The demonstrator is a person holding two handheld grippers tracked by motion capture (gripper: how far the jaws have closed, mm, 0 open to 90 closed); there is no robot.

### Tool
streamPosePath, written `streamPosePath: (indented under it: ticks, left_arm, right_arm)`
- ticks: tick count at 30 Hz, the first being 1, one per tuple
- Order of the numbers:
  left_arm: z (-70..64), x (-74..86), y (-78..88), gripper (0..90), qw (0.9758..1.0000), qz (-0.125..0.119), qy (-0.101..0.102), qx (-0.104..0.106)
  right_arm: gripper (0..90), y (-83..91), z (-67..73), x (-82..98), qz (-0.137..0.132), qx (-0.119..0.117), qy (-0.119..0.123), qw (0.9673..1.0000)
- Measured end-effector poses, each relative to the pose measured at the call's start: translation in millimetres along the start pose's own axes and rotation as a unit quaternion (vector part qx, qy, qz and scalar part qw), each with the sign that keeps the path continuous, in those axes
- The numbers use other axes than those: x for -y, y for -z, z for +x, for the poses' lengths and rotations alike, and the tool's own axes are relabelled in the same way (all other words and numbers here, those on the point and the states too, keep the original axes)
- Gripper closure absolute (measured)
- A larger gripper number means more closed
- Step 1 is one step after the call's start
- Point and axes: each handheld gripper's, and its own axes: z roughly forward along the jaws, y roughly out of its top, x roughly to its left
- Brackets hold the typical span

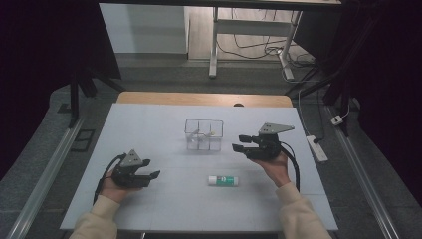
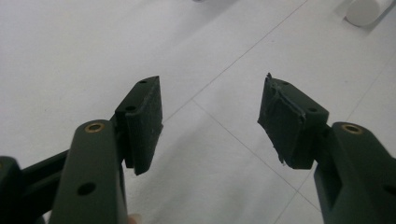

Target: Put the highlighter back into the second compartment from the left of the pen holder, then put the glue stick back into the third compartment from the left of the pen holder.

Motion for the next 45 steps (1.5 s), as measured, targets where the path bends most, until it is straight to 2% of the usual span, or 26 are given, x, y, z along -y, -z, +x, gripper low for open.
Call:
streamPosePath:
  ticks: [5,16,26,34,45]
  left_arm:
    - [0.0,-0.2,0.0,39.7,1.0,0.0,0.0,0.0]
    - [1.2,-0.3,1.2,39.7,1.0,-0.004,0.001,0.0]
    - [0.9,-0.7,0.9,39.7,1.0,-0.004,0.0,0.0]
    - [0.8,-1.3,0.8,39.8,1.0,-0.005,0.0,0.001]
    - [1.5,-0.8,2.0,39.7,1.0,-0.008,0.002,0.003]
  right_arm:
    - [46.4,1.1,3.4,1.6,0.012,-0.004,0.013,0.9998]
    - [45.3,0.8,6.4,3.0,0.039,-0.014,0.025,0.9988]
    - [44.9,-4.8,11.8,2.7,0.069,-0.025,0.041,0.9965]
    - [44.5,-10.3,18.7,1.3,0.097,-0.045,0.048,0.9931]
    - [43.1,-20.9,28.8,0.5,0.137,-0.062,0.065,0.9864]
